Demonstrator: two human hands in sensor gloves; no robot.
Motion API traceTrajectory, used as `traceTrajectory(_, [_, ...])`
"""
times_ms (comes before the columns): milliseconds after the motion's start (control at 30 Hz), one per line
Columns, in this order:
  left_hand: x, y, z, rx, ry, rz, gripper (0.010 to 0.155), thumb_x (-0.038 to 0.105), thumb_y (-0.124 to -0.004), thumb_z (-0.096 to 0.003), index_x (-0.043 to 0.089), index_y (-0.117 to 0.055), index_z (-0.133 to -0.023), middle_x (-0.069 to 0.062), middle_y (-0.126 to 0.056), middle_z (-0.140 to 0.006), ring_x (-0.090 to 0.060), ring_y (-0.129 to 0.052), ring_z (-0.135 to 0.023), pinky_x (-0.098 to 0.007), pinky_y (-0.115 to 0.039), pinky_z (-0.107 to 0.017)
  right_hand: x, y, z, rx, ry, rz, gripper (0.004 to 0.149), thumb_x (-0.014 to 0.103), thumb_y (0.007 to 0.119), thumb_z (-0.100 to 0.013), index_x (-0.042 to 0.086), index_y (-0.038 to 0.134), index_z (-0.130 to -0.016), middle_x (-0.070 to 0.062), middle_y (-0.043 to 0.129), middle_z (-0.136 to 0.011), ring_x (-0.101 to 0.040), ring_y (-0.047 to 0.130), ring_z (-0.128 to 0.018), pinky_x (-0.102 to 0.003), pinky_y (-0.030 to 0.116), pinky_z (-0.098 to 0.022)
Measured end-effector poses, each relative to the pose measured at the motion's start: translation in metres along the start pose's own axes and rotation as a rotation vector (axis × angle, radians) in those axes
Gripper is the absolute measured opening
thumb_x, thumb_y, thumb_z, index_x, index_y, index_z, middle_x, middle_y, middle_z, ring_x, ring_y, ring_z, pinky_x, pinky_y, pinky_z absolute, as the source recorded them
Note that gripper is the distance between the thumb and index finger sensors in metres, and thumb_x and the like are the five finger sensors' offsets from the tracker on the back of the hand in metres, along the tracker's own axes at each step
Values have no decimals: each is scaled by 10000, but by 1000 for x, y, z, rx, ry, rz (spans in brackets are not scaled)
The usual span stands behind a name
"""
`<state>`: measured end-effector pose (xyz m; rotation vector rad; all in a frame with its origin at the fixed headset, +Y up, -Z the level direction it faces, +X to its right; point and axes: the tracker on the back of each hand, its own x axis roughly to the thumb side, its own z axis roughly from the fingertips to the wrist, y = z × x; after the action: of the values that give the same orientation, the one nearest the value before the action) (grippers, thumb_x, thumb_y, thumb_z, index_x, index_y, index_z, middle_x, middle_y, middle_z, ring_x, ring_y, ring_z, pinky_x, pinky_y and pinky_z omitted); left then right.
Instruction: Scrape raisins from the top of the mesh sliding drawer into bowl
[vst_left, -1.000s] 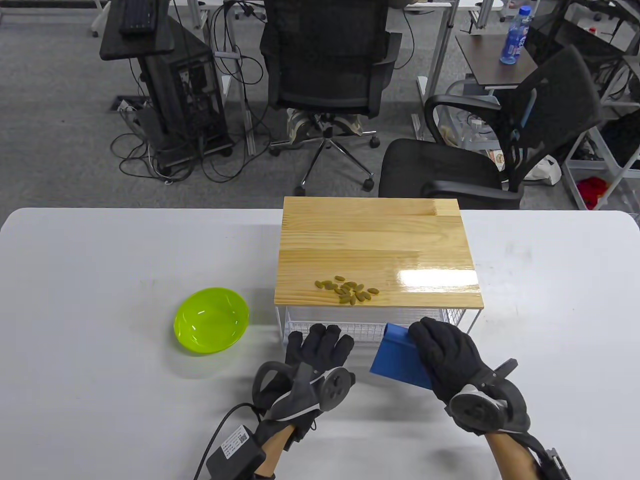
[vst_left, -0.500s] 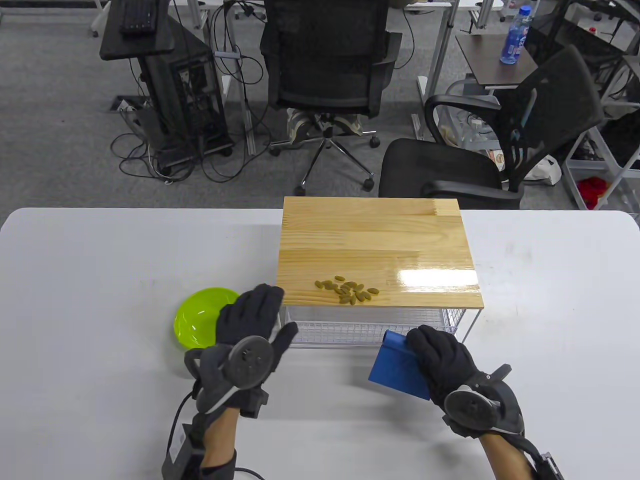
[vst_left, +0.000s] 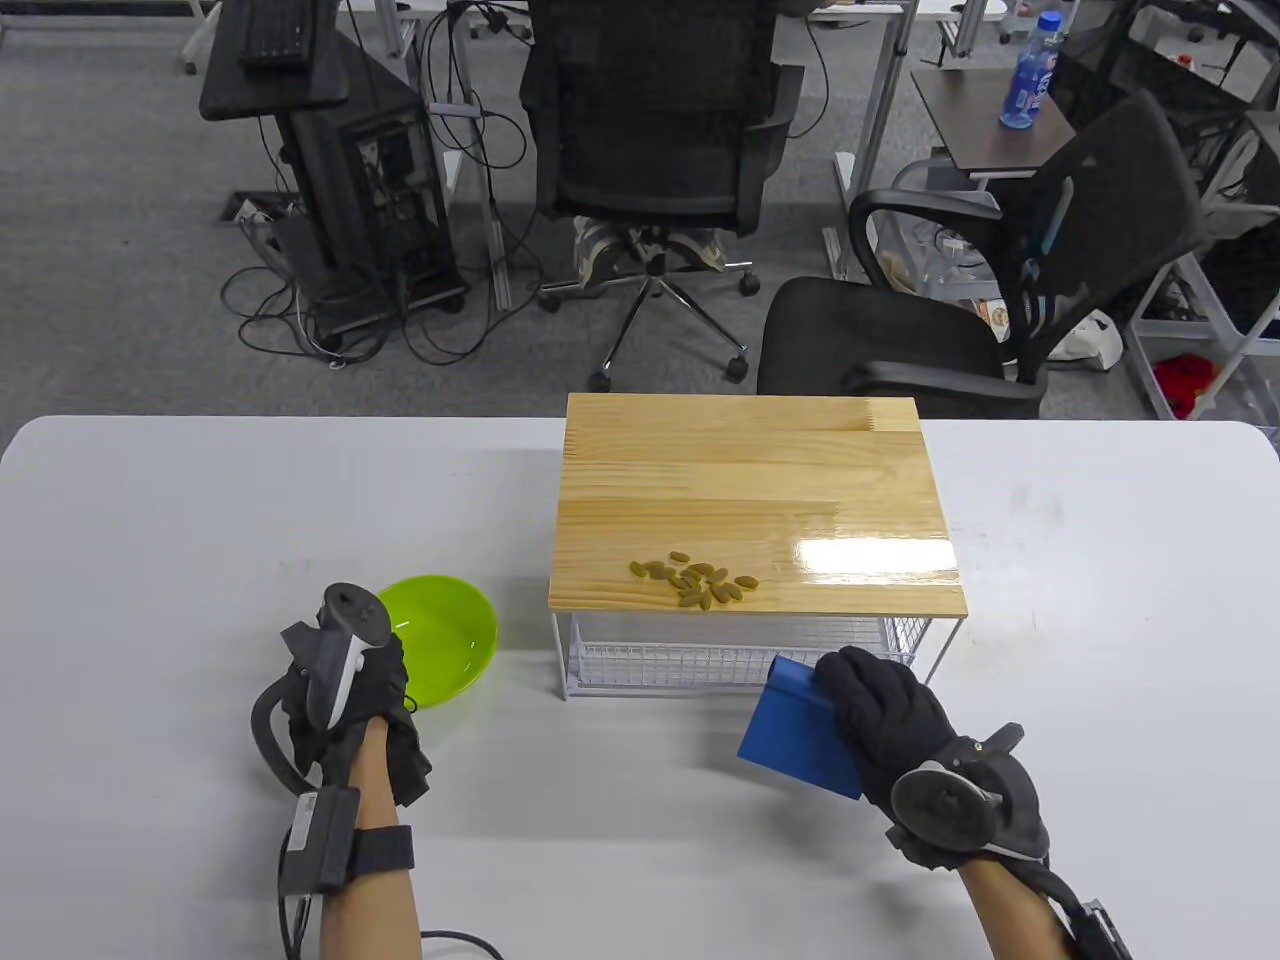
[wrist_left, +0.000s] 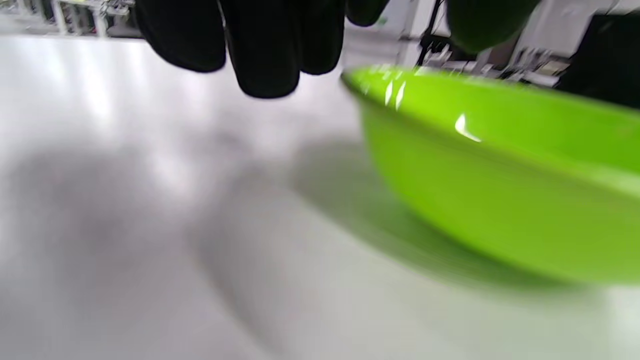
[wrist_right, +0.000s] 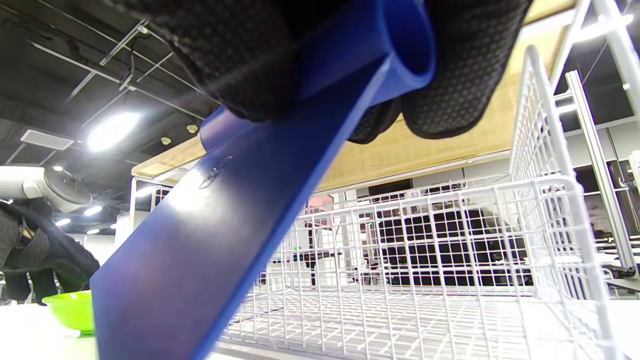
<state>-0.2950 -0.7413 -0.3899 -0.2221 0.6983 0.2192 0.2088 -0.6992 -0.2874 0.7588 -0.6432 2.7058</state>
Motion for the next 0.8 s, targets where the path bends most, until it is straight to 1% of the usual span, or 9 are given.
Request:
traceTrajectory(133, [-7, -11, -11, -99, 56, 67, 699, 420, -767, -549, 202, -475, -1146, -54, -841, -999, -202, -1050, -697, -436, -875, -577, 1, 1, -1, 9, -1, 6, 583, 189, 799, -521, 121, 571, -1054, -169, 611, -1050, -444, 815, -865, -615, 753, -579])
traceTrajectory(200, [-12, -13, -13, -123, 81, 222, 639, 344, -782, -549, 177, -547, -1120, -63, -899, -921, -158, -1093, -564, -391, -922, -497, 1, 2, -1, 16, -2, 7, 582, 190, 799, -522, 121, 572, -1053, -169, 614, -1048, -444, 819, -861, -612, 754, -580])
traceTrajectory(267, [-15, -12, -13, -99, 82, 300, 591, 286, -803, -540, 165, -616, -1087, -65, -939, -866, -103, -1128, -418, -329, -972, -393, 2, 2, -2, 24, 2, 6, 582, 192, 800, -521, 118, 574, -1052, -170, 614, -1048, -444, 821, -859, -612, 758, -575])
traceTrajectory(433, [-21, -1, -7, -26, 44, 340, 555, 264, -823, -524, 156, -673, -1047, -77, -956, -837, -122, -1152, -305, -309, -1006, -295, 5, 1, -2, 22, 2, -2, 582, 193, 799, -521, 120, 573, -1053, -169, 614, -1048, -440, 822, -858, -605, 761, -578])
traceTrajectory(500, [-27, 9, -1, 16, 20, 407, 548, 264, -822, -523, 154, -680, -1040, -79, -957, -835, -130, -1150, -283, -311, -1005, -276, 4, 1, -2, 21, 2, 6, 581, 193, 799, -521, 120, 574, -1052, -169, 613, -1048, -440, 823, -858, -605, 761, -577])
traceTrajectory(567, [-35, 24, 7, 81, -15, 525, 542, 264, -823, -519, 150, -690, -1031, -82, -962, -827, -128, -1149, -259, -308, -1005, -257, 3, 1, -1, 20, 7, 15, 582, 193, 799, -521, 120, 575, -1053, -169, 615, -1048, -440, 823, -858, -606, 762, -576])
traceTrajectory(633, [-40, 46, 20, 151, -45, 694, 543, 266, -824, -514, 138, -696, -1026, -86, -967, -813, -119, -1145, -242, -298, -1004, -241, 0, 2, -2, 26, 21, 9, 581, 192, 799, -521, 119, 575, -1053, -170, 615, -1048, -443, 822, -858, -607, 762, -576])
traceTrajectory(700, [-40, 70, 35, 164, -115, 764, 544, 266, -820, -516, 131, -695, -1028, -87, -969, -808, -107, -1141, -230, -287, -1003, -231, -2, 3, -1, 29, 35, 8, 581, 191, 799, -522, 117, 576, -1053, -174, 614, -1048, -448, 820, -858, -609, 760, -575])
traceTrajectory(800, [-31, 104, 63, 186, -240, 766, 543, 266, -813, -523, 126, -693, -1035, -103, -968, -819, -102, -1137, -217, -278, -1002, -222, -5, 4, -1, 33, 50, 11, 580, 191, 799, -521, 117, 577, -1052, -176, 615, -1049, -451, 821, -856, -611, 760, -573])
